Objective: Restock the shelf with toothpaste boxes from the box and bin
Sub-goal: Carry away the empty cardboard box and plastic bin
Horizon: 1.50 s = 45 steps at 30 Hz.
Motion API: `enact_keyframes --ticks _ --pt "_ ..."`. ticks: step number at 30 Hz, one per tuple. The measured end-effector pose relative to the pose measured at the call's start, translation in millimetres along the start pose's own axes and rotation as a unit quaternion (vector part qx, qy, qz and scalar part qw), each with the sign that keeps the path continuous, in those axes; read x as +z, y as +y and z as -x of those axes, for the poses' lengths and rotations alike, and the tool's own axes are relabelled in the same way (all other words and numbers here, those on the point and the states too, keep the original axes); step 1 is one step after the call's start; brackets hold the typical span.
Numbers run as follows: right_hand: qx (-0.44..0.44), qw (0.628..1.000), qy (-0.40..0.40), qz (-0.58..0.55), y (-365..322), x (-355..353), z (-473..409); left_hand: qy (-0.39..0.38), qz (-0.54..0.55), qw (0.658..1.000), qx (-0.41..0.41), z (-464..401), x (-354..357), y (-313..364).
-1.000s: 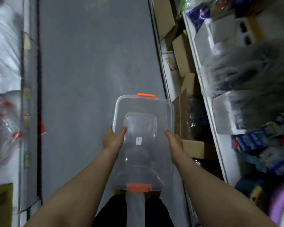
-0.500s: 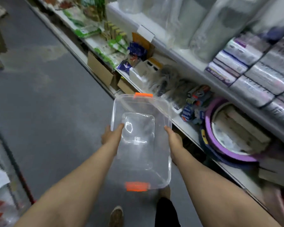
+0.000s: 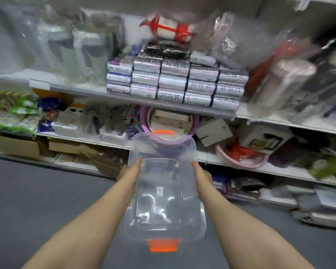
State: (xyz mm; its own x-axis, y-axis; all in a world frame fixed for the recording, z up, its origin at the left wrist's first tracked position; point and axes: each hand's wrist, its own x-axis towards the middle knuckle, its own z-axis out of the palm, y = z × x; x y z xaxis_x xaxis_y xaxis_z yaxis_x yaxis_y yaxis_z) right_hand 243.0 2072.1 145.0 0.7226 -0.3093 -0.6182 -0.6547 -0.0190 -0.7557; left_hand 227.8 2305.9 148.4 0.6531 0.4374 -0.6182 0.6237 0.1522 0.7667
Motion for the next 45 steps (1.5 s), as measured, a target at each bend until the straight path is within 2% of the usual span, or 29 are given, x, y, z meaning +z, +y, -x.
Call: enact_keyframes --ticks 3,6,10,15,22,26,30,33,40,45 --pt "-0.005 0.998 0.056 -0.030 12 -80 2 -0.093 0.010 0.995 -0.017 29 68 -15" --pt "0.005 0.992 0.110 -0.063 28 -163 2 -0.120 -0.052 0.991 -0.019 4 149 -58" --pt "0.028 0.980 0.158 -0.115 52 -275 1 -0.178 -0.100 0.979 0.020 122 237 -45" --pt "0.055 0.959 0.220 -0.170 89 -408 1 -0.242 -0.170 0.954 0.048 185 367 -73" --pt "0.075 0.896 0.356 -0.256 125 -565 8 -0.329 -0.258 0.904 0.088 307 529 -100" --pt "0.094 0.861 0.405 -0.293 144 -645 5 -0.393 -0.291 0.866 0.105 363 619 -115" --pt "0.119 0.821 0.460 -0.317 152 -726 -6 -0.446 -0.311 0.835 0.089 372 745 -157" --pt "0.115 0.786 0.502 -0.342 153 -787 -20 -0.482 -0.361 0.794 0.081 382 847 -186" --pt "0.123 0.734 0.546 -0.384 145 -920 -48 -0.542 -0.386 0.736 0.127 467 1018 -206" --pt "0.131 0.714 0.563 -0.397 157 -1023 -70 -0.565 -0.388 0.720 0.111 536 1117 -233"
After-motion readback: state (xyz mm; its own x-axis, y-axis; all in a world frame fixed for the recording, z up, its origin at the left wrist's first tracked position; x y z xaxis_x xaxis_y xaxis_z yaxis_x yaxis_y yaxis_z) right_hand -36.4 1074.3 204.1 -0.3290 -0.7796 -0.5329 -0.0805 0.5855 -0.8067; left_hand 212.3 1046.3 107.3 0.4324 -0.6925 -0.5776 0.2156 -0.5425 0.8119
